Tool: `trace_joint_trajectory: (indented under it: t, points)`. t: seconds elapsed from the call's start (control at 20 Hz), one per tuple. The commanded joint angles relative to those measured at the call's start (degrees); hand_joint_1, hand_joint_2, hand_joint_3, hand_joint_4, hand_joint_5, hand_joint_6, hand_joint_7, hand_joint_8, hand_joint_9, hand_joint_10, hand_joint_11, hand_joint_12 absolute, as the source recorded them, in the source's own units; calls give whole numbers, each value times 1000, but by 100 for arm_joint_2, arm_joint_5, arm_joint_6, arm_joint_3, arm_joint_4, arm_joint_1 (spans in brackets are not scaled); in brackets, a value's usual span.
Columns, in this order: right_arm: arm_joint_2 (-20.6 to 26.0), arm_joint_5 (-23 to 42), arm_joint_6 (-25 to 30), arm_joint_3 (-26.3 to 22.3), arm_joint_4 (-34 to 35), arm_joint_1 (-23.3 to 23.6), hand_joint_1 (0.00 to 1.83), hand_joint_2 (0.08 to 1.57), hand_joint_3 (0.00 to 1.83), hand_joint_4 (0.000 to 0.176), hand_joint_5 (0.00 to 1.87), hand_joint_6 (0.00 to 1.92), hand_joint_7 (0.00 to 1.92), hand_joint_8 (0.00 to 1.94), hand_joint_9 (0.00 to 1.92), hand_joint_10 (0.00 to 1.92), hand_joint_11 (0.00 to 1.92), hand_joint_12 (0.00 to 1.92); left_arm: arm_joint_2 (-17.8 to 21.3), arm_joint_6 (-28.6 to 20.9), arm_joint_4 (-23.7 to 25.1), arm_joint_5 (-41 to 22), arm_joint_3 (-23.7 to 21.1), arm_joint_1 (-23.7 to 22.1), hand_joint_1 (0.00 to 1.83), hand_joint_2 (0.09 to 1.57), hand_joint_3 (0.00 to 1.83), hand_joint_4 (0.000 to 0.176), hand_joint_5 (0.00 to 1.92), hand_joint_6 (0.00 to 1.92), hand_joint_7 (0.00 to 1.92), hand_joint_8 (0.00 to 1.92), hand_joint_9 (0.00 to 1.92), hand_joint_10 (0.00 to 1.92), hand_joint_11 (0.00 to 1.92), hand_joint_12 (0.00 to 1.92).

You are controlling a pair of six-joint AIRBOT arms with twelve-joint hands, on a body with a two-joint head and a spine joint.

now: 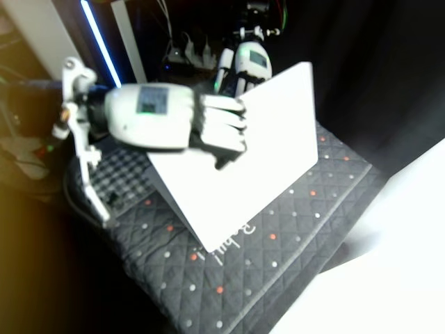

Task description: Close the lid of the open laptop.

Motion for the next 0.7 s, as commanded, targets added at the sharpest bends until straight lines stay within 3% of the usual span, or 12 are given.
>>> trace_joint_trajectory:
  t: [0.0,0.05,0.15,0.25,0.3,0.35,0.4,0.45,0.5,0.55,0.6,0.65]
  points:
    - [90,761,168,-12,24,20,552,1292,9,0,200,1563,364,1605,405,1779,279,1921,14,-50,-40,-303,-36,25,325,1450,0,47,197,3,262,2,177,39,0,598]
    - [107,820,324,-18,-88,-56,552,1292,9,0,200,1563,364,1605,405,1779,279,1921,16,-50,-40,-307,-45,30,325,1450,0,47,197,3,262,2,177,39,0,598]
    - [159,880,547,-75,-276,-235,347,1355,24,0,30,1578,162,1343,90,1518,18,1880,35,-50,-40,-367,-80,47,243,1461,4,57,184,2,237,1,162,33,0,603]
    - [216,884,552,-168,-348,-372,388,1317,0,0,73,1514,226,1398,117,1549,4,1884,65,-50,-25,-435,-132,67,264,1472,2,29,231,17,288,18,223,64,0,560]
    - [225,884,555,-177,-349,-495,467,1366,12,0,75,1452,204,1456,63,1652,0,1914,89,-50,-1,-487,-163,79,383,1455,0,17,283,30,349,35,301,107,0,845]
    - [234,885,559,-173,-332,-623,467,1366,12,0,75,1452,204,1456,63,1652,0,1914,137,-49,47,-574,-217,85,383,1455,0,17,283,30,349,35,301,107,0,845]
    - [240,884,559,-169,-318,-719,492,1381,10,0,83,1194,245,1442,151,1717,54,1920,192,-49,91,-678,-271,92,523,1433,0,0,458,87,516,152,293,770,67,1533]
    - [240,883,559,-164,-244,-872,469,1363,0,0,135,1206,234,1270,192,1629,152,1921,284,-49,139,-896,-354,123,1071,1319,3,0,609,1319,682,1460,683,1551,680,1814]
    - [236,882,559,-159,-208,-941,454,1350,0,0,131,1269,234,1234,210,1622,212,1921,365,-49,144,-1057,-414,156,1150,1303,1,0,646,1285,702,1673,821,1689,824,1822]
    - [231,877,559,-149,-163,-1014,423,1307,0,0,115,1340,236,1257,165,1599,130,1921,483,-52,137,-1310,-484,208,893,1370,31,0,563,1627,939,1717,969,1821,780,1901]
    - [219,867,559,-139,-111,-1101,415,1302,0,0,88,1370,211,1297,127,1612,88,1921,616,-52,113,-1572,-564,270,446,1502,65,0,761,1573,1046,1667,1025,1788,724,1917]
    - [202,853,559,-122,-71,-1161,412,1308,0,0,94,1339,222,1225,154,1566,125,1921,722,-52,88,-1781,-624,339,772,1371,45,0,640,1620,1121,1584,1102,1774,804,1920]
